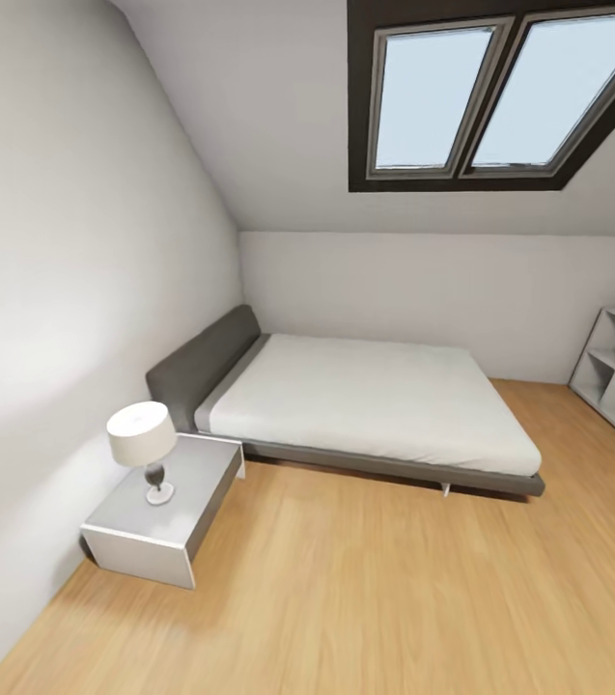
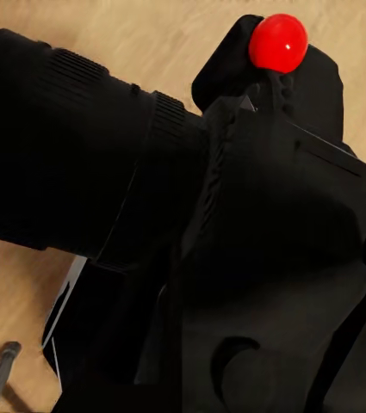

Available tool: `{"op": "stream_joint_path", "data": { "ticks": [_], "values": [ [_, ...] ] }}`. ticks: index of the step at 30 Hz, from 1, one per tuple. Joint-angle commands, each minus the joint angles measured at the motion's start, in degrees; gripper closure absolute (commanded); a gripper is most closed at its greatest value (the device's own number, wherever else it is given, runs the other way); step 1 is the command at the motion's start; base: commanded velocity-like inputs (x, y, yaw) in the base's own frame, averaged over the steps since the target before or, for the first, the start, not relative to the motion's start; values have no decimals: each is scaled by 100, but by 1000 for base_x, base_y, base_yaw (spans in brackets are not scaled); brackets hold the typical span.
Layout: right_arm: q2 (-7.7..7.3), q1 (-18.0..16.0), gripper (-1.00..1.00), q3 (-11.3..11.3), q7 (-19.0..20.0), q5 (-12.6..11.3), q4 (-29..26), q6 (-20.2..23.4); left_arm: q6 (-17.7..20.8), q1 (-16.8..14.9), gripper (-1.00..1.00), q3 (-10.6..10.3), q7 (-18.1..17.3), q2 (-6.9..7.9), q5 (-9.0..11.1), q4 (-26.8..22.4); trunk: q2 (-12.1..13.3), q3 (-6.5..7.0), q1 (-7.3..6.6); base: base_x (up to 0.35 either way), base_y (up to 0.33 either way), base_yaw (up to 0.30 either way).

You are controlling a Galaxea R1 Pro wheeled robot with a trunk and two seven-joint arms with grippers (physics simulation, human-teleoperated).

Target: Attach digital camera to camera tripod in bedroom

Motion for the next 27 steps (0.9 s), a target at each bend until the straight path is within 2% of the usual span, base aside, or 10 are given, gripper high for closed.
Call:
{"op": "stream_joint_path", "data": {
  "ticks": [1, 14, 20, 27],
  "values": [
    [-6, -9, -100, -48, 10, 53, 18, -41, -12, -3, 100, -46, 26, 3, 35, -4, -12, -13, 7, 307, -190, -2],
    [-1, -9, -100, -46, 15, 89, 18, -56, -14, -3, 100, -49, 28, -1, 35, -4, -12, -13, 7, 307, -190, -18],
    [3, -9, -100, -44, 12, 75, 18, -46, -37, -3, 100, -48, 26, -2, 35, -4, -12, -13, 7, 294, -87, -197],
    [5, -9, -100, -53, 5, 50, 18, -52, -42, -3, 100, -44, 26, -2, 35, -4, -12, -13, 7, 86, -15, -273]
  ]
}}
